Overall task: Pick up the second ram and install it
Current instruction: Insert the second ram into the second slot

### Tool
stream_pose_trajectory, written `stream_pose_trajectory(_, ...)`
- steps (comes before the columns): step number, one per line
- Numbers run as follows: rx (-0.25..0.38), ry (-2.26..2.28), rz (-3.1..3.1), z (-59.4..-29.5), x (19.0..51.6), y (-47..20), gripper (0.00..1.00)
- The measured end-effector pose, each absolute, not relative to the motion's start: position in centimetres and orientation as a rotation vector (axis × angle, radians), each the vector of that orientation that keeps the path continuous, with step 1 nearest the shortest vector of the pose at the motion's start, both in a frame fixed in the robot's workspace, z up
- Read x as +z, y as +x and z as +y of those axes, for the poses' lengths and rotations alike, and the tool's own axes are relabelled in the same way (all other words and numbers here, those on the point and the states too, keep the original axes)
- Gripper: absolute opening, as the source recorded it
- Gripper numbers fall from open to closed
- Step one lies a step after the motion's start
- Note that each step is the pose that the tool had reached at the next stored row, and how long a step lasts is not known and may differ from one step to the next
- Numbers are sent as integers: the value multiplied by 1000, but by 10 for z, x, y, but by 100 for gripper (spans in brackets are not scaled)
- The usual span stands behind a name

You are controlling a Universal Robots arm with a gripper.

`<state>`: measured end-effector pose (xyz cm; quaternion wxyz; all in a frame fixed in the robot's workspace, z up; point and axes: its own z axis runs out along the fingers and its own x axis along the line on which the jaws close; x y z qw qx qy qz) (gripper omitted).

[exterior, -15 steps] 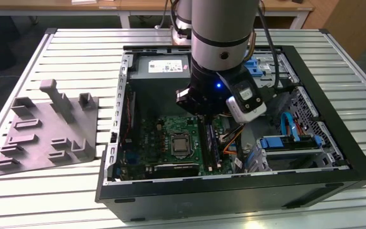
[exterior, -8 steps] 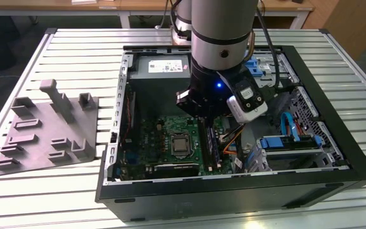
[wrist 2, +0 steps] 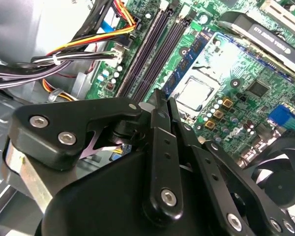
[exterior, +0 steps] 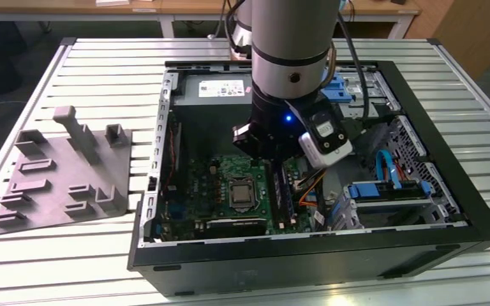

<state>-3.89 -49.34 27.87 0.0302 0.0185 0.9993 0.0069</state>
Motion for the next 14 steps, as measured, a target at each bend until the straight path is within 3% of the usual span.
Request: stream_pose_trajectory(14,16,30,3081,-494,267,-40,14)
